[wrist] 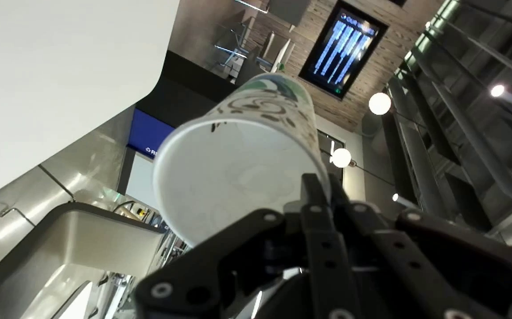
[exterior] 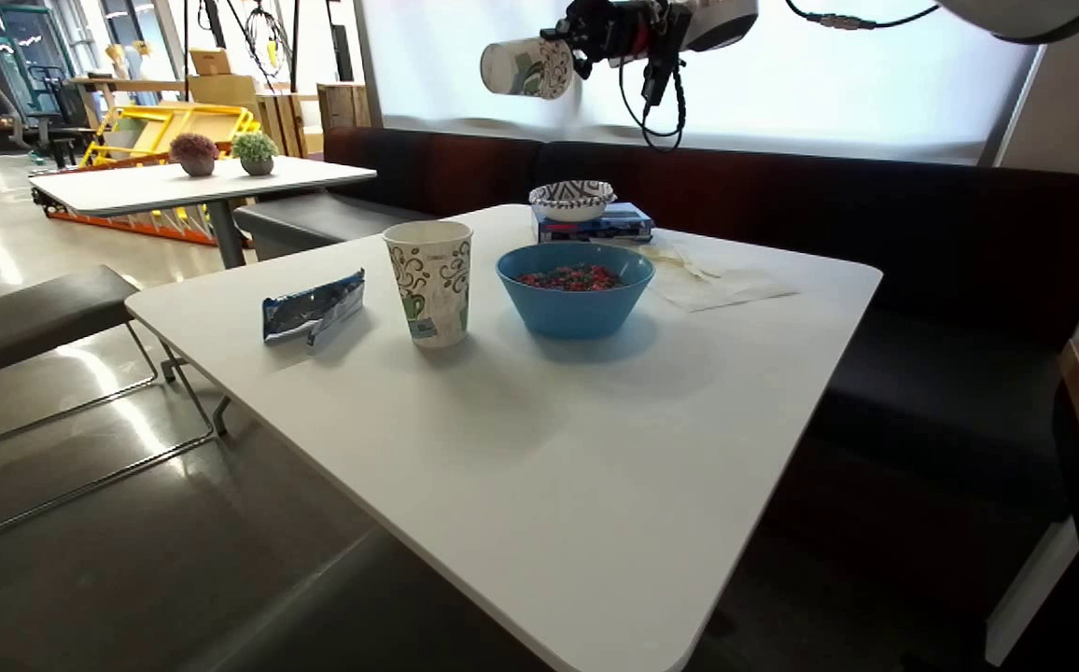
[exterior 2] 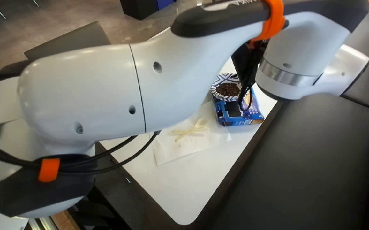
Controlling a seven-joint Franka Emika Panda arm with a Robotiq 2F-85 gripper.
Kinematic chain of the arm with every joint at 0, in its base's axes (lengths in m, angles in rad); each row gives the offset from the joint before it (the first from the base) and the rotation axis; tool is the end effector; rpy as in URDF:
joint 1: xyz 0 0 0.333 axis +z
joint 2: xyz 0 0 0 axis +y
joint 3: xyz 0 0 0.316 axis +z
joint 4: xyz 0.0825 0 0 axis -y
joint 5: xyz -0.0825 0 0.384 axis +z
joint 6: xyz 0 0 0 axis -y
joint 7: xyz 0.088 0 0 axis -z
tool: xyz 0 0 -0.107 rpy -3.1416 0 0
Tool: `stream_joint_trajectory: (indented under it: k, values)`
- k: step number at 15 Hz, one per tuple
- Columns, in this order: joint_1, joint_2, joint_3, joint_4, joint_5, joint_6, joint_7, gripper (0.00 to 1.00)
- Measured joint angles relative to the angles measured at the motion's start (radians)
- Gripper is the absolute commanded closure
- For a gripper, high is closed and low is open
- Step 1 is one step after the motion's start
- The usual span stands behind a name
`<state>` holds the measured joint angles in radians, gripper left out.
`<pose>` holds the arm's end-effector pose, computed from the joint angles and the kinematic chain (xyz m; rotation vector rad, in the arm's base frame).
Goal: Take the knife out of the cup then the pour the beans in the cup into the striped bowl
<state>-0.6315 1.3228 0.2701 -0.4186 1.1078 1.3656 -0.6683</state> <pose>0.7167 -0.3140 0.3186 -1.7548 -0.1652 -0.5556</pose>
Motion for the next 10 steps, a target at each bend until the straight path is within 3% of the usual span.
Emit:
stream_joint_trajectory:
  k: [5, 10]
  values:
    - [0.076, -0.071, -0.013, 0.001, -0.092, 0.0, -0.134, 0.99]
    - [0.194, -0.112, -0.032, 0.001, -0.226, 0.002, -0.245, 0.99]
